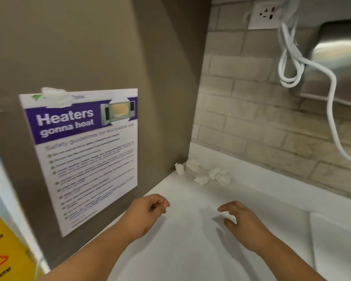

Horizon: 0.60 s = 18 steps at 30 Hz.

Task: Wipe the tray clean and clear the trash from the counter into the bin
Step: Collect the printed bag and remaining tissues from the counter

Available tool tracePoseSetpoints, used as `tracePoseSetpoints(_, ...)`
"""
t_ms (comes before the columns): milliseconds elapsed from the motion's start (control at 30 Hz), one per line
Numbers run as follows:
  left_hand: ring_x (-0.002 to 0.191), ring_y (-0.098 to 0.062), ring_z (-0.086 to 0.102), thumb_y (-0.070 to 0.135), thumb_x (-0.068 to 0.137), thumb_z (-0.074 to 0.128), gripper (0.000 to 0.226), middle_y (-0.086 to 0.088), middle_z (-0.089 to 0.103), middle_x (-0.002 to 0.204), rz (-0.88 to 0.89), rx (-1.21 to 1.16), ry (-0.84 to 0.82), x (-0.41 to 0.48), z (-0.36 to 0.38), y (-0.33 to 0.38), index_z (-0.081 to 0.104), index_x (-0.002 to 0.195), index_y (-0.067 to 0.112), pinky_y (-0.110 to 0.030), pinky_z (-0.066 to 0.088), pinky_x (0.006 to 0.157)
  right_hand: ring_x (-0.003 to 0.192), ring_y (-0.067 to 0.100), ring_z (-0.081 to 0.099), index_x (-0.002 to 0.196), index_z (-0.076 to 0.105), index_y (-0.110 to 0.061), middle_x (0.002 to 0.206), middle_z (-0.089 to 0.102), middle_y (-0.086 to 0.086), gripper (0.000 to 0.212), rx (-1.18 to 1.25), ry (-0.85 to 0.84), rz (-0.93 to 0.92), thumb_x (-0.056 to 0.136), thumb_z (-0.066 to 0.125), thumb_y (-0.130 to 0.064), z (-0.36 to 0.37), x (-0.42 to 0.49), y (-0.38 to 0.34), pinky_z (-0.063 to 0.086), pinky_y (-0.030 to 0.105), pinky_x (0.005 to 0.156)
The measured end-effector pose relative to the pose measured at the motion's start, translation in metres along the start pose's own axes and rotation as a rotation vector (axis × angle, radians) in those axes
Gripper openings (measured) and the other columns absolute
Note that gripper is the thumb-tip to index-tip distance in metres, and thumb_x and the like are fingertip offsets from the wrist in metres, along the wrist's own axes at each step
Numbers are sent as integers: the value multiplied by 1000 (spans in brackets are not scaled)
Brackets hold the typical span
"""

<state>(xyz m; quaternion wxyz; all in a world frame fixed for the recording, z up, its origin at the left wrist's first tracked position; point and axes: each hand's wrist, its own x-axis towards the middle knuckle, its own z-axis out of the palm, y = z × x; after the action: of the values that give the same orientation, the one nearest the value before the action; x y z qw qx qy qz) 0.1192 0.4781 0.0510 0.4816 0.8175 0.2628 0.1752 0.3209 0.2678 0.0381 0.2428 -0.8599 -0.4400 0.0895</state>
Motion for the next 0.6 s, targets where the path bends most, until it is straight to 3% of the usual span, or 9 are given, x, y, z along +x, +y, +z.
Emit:
tracePoseSetpoints(167, 79, 3, 58, 21, 92, 54, 19, 13, 68, 87, 21, 35, -34, 39, 27, -5, 66, 84, 34, -4, 40, 66, 120, 7, 47, 125, 53, -31, 128, 41, -14, 32, -104, -46, 72, 94, 52, -23, 9, 26, 30, 33, 11, 93)
tracePoseSetpoints(267, 81, 13, 54, 23, 93, 54, 19, 18, 66, 90, 63, 103, -86, 58, 40, -9, 62, 84, 38, 0, 38, 69, 125, 13, 42, 132, 47, -29, 139, 35, -8, 39, -186, -47, 81, 94, 53, -25, 16, 46, 41, 32, 15, 103)
tracePoseSetpoints(433, 87, 8, 53, 23, 92, 54, 22, 18, 64, 91, 112, 131, -92, 86, 51, -13, 60, 83, 41, 0, 38, 72, 136, 19, 27, 145, 29, -29, 153, 15, -4, 54, -361, -37, 117, 94, 49, -30, 7, 88, 37, 38, 34, 105)
tracePoseSetpoints(600, 86, 15, 50, 22, 92, 54, 22, 19, 63, 89, 123, 137, -93, 106, 54, -16, 59, 83, 42, 1, 37, 71, 142, 21, 16, 148, 20, -26, 158, 3, -6, 58, -493, -44, 178, 96, 45, -28, -9, 135, 33, 35, 40, 107)
